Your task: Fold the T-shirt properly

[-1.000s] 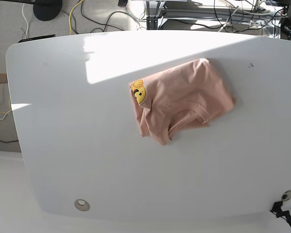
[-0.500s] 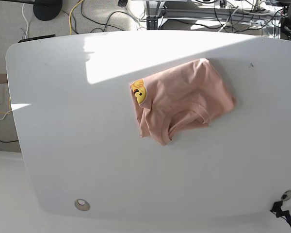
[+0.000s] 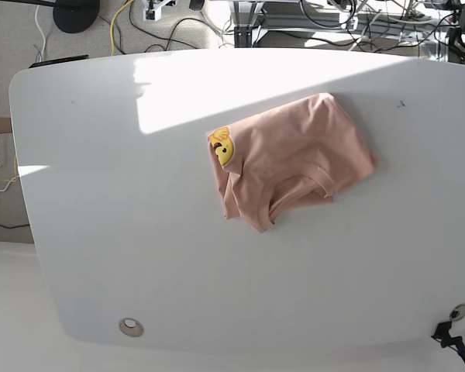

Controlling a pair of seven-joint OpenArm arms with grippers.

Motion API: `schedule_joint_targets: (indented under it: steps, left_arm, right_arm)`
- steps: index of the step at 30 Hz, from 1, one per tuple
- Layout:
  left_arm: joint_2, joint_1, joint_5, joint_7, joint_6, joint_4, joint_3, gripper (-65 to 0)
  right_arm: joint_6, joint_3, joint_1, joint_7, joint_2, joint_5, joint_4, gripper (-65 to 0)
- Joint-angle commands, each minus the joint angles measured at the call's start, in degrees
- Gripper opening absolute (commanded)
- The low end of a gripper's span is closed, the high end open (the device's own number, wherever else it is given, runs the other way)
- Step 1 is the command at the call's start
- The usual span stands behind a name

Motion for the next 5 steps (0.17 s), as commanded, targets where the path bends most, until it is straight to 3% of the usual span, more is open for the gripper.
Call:
schedule_joint_targets:
  steps: [1,5]
  left_arm:
    - [-0.05,-0.65,0.33,0.46,1.39,-0.76,0.01,-65.0]
    - [0.04,-3.46,0.41,1.96,4.03,-3.39,0.01,-65.0]
  right_arm:
    - [0.24,0.12,0.73,0.58,0.28,-0.08,-3.07,-65.0]
    - [0.24,0.12,4.16,0.58,0.1,-0.08,-7.64,-65.0]
